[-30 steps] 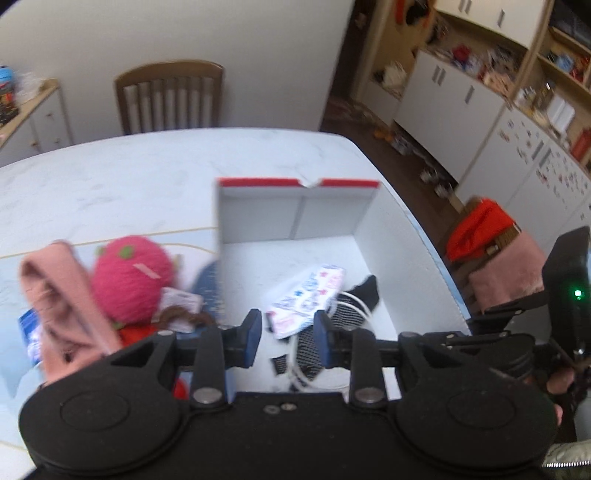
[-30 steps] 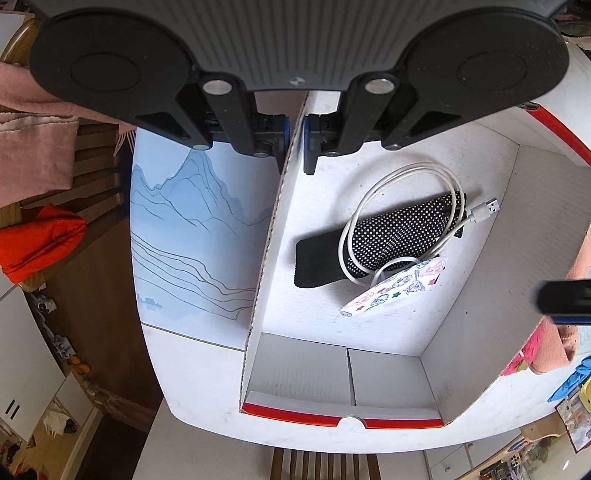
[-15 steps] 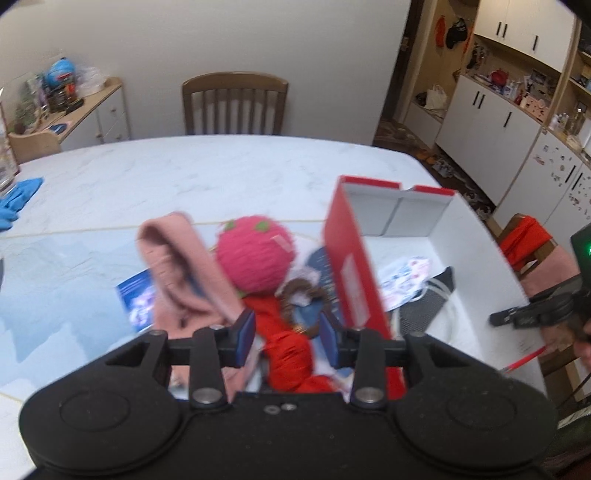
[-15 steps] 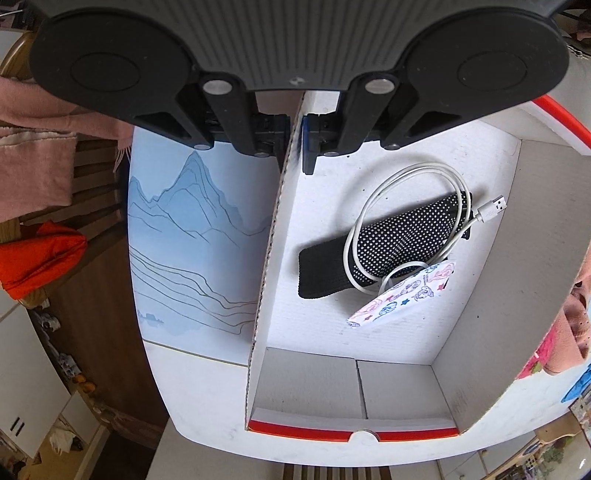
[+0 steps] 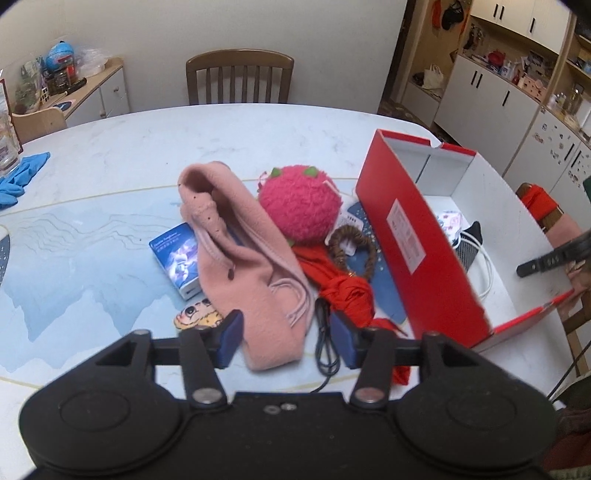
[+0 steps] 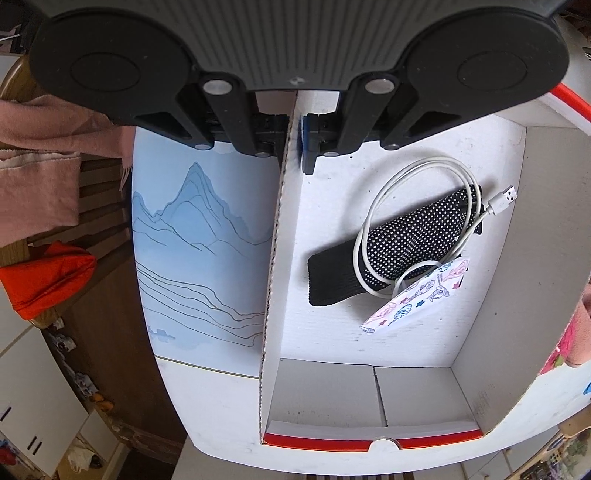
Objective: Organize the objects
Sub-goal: 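Move the left gripper back toward the remaining pile, then close the left gripper on the pink fleece hat and lift it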
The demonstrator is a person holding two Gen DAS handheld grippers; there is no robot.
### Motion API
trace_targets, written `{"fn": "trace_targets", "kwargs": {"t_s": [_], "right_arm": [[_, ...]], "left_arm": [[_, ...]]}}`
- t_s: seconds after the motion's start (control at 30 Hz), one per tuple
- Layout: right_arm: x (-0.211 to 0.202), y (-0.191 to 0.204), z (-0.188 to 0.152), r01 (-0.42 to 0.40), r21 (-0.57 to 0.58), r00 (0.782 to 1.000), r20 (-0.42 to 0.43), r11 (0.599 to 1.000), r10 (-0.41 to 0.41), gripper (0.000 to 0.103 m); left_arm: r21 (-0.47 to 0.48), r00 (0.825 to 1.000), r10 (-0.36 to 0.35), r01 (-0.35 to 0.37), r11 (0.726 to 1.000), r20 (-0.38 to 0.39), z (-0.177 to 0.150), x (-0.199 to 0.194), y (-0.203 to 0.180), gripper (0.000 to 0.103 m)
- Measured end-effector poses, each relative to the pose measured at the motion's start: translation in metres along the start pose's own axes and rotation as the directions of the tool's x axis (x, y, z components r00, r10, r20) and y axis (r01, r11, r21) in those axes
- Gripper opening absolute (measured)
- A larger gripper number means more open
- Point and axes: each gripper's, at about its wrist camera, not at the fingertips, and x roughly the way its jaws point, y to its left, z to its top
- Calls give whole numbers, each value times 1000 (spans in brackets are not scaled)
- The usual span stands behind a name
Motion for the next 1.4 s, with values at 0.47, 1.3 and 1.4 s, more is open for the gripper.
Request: {"fn": "trace_targets", "kwargs": {"t_s": [0.47, 1.3, 1.4], "right_arm": [[0, 4, 1, 67, 99, 998, -25, 993, -65, 6], [1, 11, 1, 118, 130, 992, -52, 984, -112, 9], [2, 10, 1, 116, 129, 993, -53, 985, -110, 9]], "left_arm": [[-13, 1000, -10, 10, 1000, -13, 19, 44, 36, 100], [-41, 994, 101, -102, 994, -32, 65, 114, 41, 69], [-47, 996, 80, -81, 996, -36, 66, 111, 41, 39]]}}
